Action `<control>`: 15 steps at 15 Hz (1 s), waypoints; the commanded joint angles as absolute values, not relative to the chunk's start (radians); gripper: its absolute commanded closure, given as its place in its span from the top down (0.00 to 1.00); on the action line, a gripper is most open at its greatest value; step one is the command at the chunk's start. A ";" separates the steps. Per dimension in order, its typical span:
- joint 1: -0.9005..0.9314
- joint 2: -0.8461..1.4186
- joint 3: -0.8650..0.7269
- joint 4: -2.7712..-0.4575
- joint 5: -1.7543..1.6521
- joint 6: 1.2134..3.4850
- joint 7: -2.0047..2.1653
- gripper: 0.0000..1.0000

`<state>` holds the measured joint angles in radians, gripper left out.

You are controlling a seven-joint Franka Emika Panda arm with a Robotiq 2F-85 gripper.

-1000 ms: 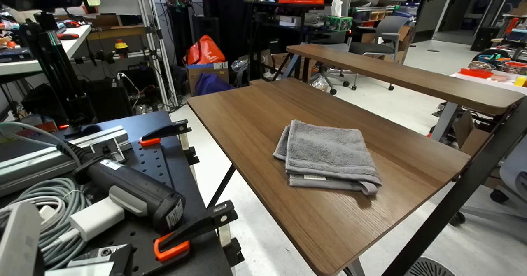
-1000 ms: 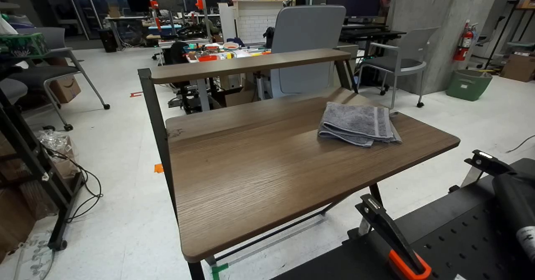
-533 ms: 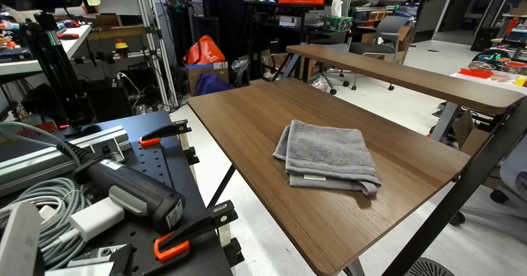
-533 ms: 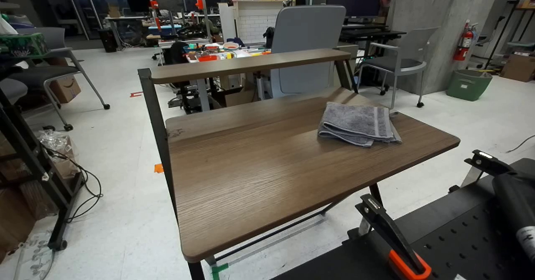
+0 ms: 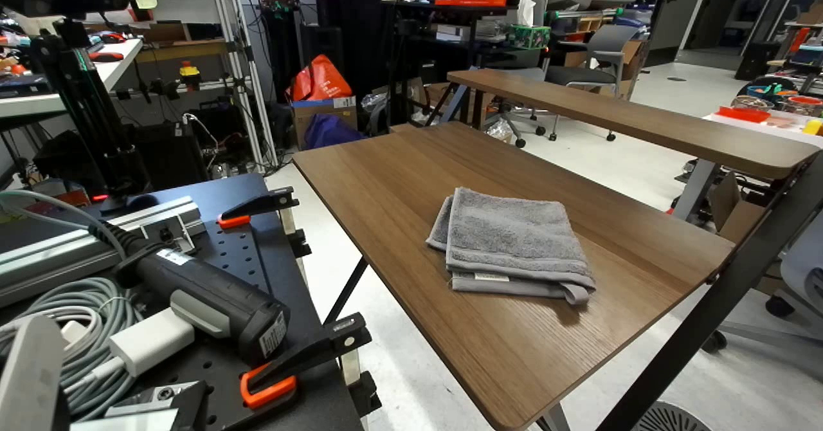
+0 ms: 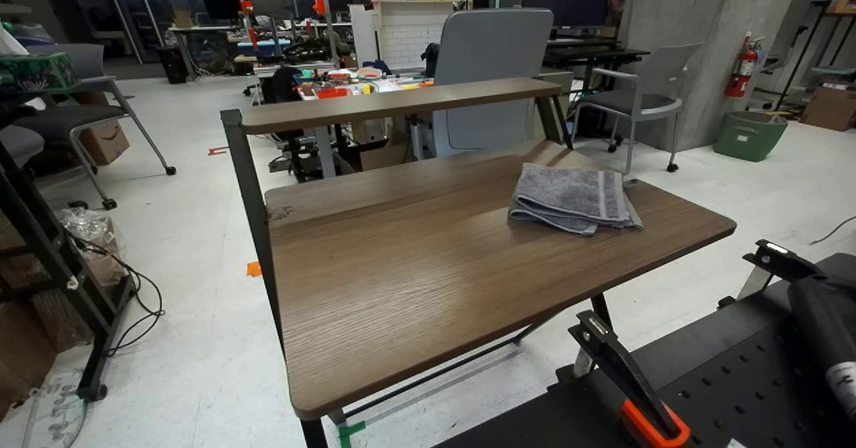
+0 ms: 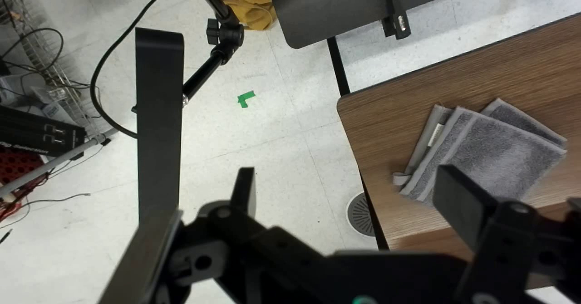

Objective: Move the towel to the left

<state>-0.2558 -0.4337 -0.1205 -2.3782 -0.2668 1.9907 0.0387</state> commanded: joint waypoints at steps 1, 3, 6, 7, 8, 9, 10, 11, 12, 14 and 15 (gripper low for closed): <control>-0.242 -0.434 -0.133 -2.376 -0.272 1.987 0.043 1.00; -0.242 -0.434 -0.133 -2.376 -0.272 1.987 0.043 1.00; -0.242 -0.434 -0.133 -2.376 -0.272 1.987 0.043 1.00; -0.242 -0.434 -0.133 -2.376 -0.272 1.987 0.043 1.00; -0.242 -0.434 -0.133 -2.376 -0.272 1.987 0.043 1.00; -0.242 -0.434 -0.133 -2.376 -0.272 1.987 0.043 1.00; -0.242 -0.434 -0.133 -2.376 -0.272 1.987 0.043 1.00; -0.239 -0.430 -0.128 -2.379 -0.273 1.999 0.049 1.00; -0.234 -0.424 -0.122 -2.380 -0.272 2.007 0.057 1.00; -0.219 -0.412 -0.113 -2.380 -0.263 2.021 0.067 1.00; -0.212 -0.406 -0.109 -2.380 -0.260 2.030 0.073 1.00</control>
